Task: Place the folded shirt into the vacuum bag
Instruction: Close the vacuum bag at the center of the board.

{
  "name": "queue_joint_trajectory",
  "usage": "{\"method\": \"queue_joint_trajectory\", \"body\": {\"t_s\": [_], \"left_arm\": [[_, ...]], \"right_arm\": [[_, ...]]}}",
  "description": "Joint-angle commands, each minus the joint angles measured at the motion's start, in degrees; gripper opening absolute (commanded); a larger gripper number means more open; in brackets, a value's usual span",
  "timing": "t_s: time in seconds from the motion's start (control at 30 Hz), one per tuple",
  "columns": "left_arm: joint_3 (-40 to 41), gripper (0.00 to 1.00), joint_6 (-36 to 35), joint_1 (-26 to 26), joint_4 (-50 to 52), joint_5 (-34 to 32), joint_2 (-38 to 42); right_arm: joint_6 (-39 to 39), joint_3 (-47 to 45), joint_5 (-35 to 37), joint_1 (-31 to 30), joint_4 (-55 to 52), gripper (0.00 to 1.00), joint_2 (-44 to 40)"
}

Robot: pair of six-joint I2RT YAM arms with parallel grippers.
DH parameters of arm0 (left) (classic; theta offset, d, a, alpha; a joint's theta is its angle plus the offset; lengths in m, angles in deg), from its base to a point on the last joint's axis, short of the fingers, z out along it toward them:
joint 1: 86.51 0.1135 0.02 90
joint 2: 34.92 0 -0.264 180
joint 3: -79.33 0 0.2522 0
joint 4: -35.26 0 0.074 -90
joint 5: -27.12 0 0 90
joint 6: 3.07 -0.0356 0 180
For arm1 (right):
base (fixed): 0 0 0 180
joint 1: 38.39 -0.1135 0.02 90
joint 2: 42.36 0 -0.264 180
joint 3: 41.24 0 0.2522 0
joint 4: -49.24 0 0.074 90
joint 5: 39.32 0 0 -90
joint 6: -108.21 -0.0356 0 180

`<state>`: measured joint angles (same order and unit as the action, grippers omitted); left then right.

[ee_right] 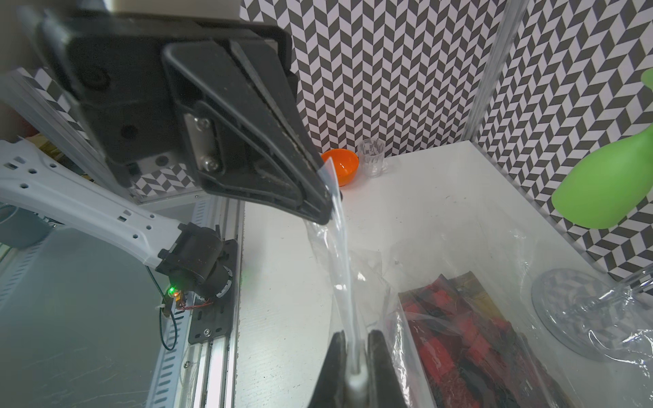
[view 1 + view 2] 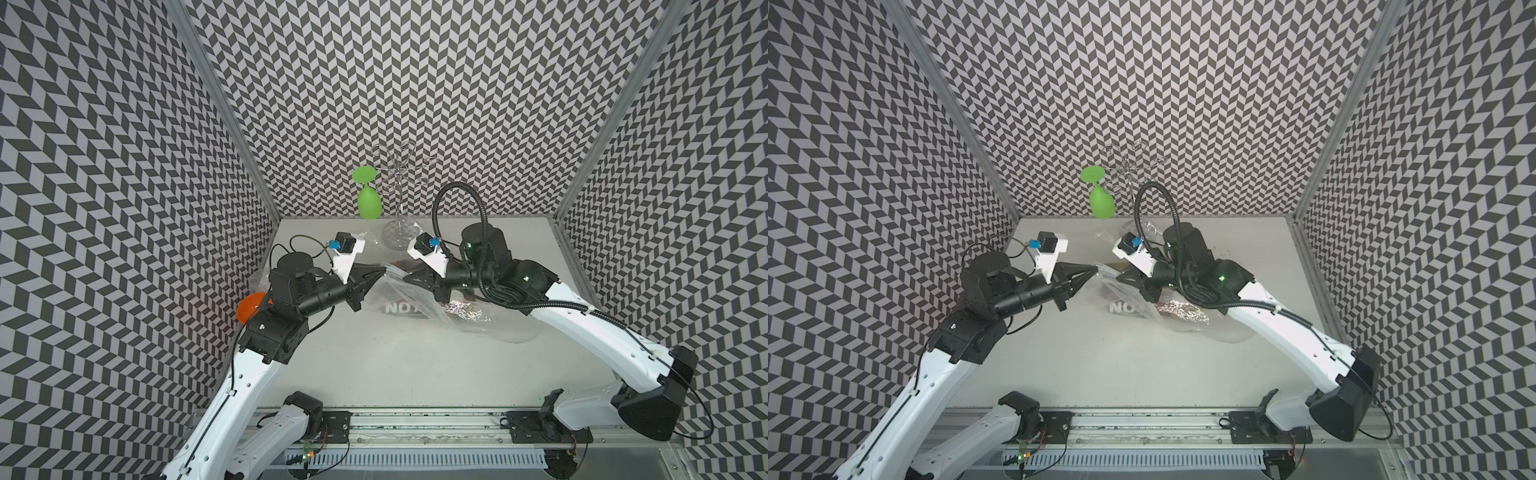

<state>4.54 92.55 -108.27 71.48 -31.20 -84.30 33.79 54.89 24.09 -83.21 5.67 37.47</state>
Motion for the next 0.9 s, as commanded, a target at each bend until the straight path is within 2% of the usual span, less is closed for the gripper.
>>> {"method": "queue_joint_trajectory", "body": {"t_s": [0.0,0.13,0.37,0.87], "left_arm": [[-6.2,0.00,0.2,1.2,-9.9,-7.9,1.9],[-7.8,0.00,0.1,1.1,-9.7,-11.0,1.9],[-9.1,0.00,0.4,1.0,-10.6,-14.8,2.7],[-10.2,0.00,-1.2,0.1,-10.3,-27.5,4.7]], "right_arm": [[1.9,-1.7,5.1,1.4,-13.3,0.00,-0.7],[2.6,-1.6,8.8,1.4,-14.3,0.00,-1.1],[3.3,-0.8,11.1,1.4,-15.6,0.00,-1.2],[5.1,-0.9,20.2,1.4,-16.9,0.00,-0.7]]}}
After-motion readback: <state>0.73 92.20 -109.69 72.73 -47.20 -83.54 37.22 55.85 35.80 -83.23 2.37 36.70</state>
